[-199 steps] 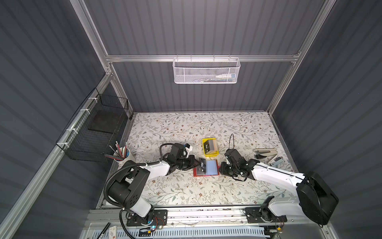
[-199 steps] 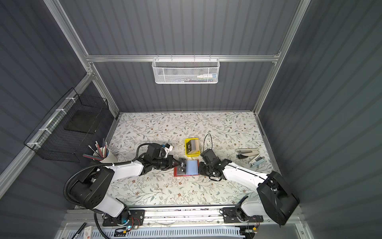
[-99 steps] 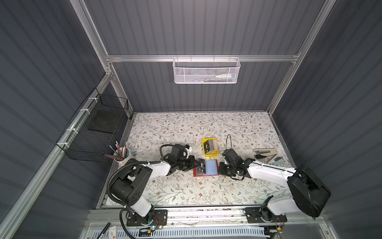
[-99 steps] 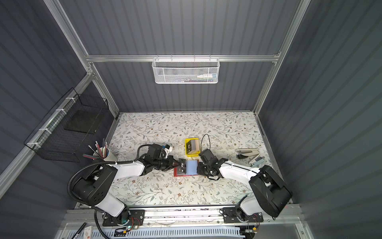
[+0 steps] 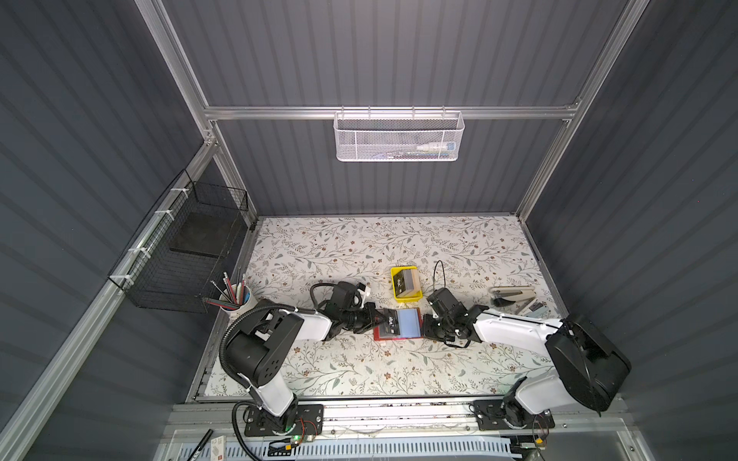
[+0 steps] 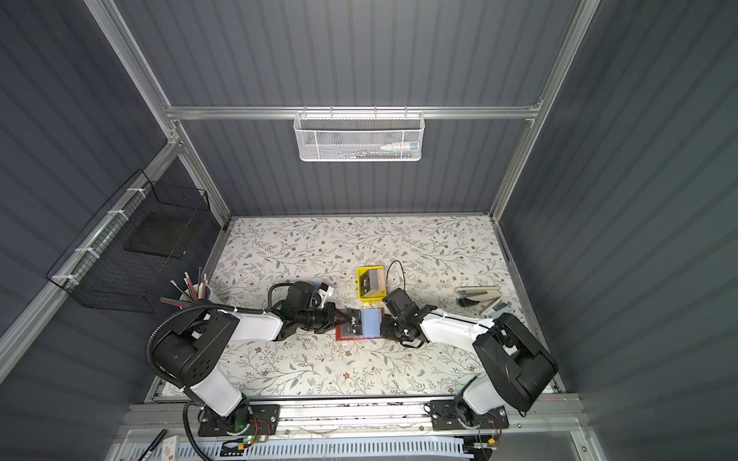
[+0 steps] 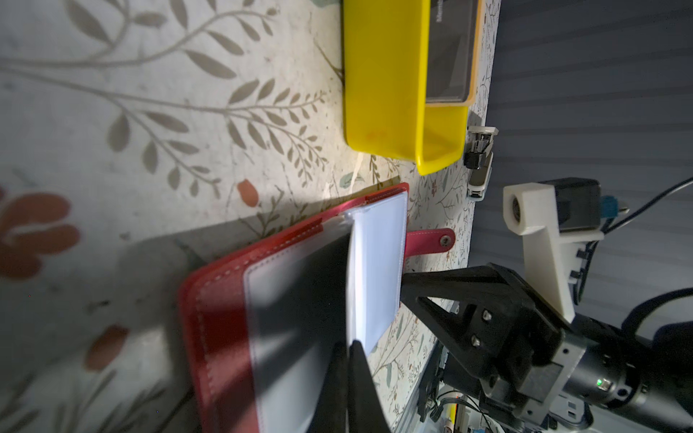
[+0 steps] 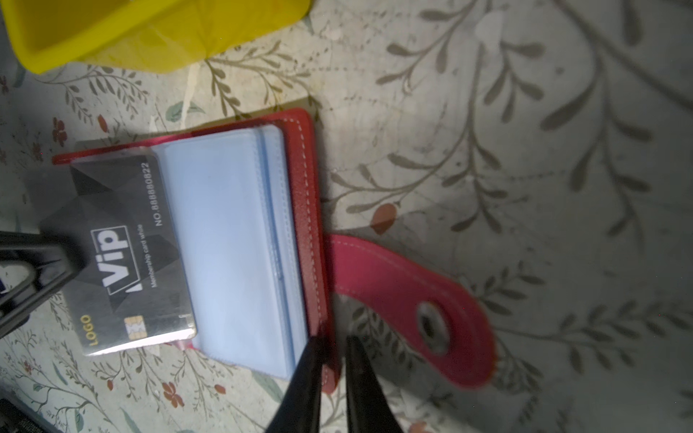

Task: Insert credit cards into a card holder
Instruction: Insert the credit card into the card slot.

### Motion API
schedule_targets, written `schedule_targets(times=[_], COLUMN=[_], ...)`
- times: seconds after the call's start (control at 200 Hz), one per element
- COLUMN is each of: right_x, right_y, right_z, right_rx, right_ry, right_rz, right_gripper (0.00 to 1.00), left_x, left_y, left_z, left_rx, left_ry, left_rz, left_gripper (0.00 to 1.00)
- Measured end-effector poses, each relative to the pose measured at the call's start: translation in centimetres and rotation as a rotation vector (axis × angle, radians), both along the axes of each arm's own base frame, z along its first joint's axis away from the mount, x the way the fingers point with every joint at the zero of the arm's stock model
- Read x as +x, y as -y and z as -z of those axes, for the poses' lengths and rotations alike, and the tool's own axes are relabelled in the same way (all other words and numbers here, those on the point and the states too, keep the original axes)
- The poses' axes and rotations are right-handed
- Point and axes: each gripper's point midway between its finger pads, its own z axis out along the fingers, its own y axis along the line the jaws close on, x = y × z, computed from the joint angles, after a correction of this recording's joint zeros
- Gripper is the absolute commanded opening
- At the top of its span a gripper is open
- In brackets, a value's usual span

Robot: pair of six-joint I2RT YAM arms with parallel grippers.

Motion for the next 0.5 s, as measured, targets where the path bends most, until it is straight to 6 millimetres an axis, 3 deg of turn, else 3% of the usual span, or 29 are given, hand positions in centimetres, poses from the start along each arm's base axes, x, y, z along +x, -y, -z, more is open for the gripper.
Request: schedule_targets(times=[0.5], right_x=[0.27], right_y=[-0.22], right_z=[0.06], right_rx=[0.004], right_ry=[0.005], right_rz=[0.0], right_gripper=[0.15], left_x=[-0.44], left_y=[0.21], left_z=[0.28], left_rx=[-0.032], left_ry=[-0.021], left_rz=[0.007], left_gripper=[0.0])
